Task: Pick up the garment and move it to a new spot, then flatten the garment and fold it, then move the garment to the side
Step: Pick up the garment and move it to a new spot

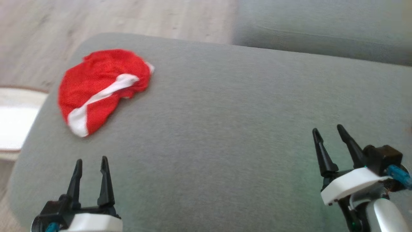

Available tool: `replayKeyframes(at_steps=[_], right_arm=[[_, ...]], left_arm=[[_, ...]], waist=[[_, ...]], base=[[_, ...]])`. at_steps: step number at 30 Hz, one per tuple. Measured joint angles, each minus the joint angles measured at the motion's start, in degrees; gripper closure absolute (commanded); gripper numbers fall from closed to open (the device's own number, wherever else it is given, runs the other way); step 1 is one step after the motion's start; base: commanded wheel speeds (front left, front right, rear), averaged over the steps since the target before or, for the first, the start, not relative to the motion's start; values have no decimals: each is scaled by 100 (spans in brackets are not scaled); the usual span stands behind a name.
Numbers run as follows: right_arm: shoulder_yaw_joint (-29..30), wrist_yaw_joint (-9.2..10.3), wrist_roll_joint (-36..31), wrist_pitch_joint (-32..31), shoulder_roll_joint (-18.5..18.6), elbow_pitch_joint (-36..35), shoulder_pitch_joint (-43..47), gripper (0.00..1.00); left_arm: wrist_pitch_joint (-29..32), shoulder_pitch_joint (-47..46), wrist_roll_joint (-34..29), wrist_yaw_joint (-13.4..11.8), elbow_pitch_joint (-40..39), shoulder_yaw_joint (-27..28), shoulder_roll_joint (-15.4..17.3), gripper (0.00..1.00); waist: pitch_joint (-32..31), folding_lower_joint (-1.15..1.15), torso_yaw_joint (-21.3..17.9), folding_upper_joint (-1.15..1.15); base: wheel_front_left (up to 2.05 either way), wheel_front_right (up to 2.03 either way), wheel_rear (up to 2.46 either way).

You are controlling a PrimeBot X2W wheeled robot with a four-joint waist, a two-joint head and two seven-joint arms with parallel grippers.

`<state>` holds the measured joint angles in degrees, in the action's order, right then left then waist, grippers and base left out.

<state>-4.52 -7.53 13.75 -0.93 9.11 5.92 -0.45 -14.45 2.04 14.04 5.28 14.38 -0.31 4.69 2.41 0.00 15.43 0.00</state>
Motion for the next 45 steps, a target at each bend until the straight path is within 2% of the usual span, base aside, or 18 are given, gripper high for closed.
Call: replayKeyframes(at_steps=[8,14,18,21,26,31,35,38,39,45], right_arm=[[-152,0,37,0,4,58,-15,0],[-189,0,37,0,7,105,-15,0],[-164,0,27,1,19,70,-15,0],[-130,0,-35,0,29,-73,-19,0],[-70,0,-156,-100,101,-456,-152,0],[-186,0,-277,-330,344,-999,-710,0],[-359,0,-326,-493,493,-1383,-1174,0],[-459,0,-336,-522,611,-1566,-1373,0],[-459,0,-336,-522,611,-1566,-1373,0],[-414,0,-377,-520,615,-1814,-1471,0]], left_arm=[[0,175,3,-1,10,24,10,0],[0,186,4,-23,-10,23,8,0],[92,80,293,-13,-191,20,-4,0],[422,-386,541,29,-417,59,16,0],[1220,-1915,912,59,-606,241,323,0],[2090,-3362,1327,42,137,526,672,0],[2774,-4159,1627,-33,843,810,1034,0],[3155,-4499,1740,-75,1250,973,1341,0],[3155,-4499,1740,-75,1250,973,1341,0],[4014,-4684,1990,-271,1951,1154,1671,0]], waist=[[9,0,737,0],[47,0,766,0],[143,0,748,0],[291,0,747,0],[708,0,726,0],[1348,1,603,0],[1932,2,378,0],[2345,3,137,0],[2345,3,137,0],[2964,2,-490,-1]], base=[[0,0,0],[0,0,0],[0,0,0],[0,0,0],[0,0,0],[0,0,0],[0,0,0],[0,0,0],[0,0,0],[0,0,0]])
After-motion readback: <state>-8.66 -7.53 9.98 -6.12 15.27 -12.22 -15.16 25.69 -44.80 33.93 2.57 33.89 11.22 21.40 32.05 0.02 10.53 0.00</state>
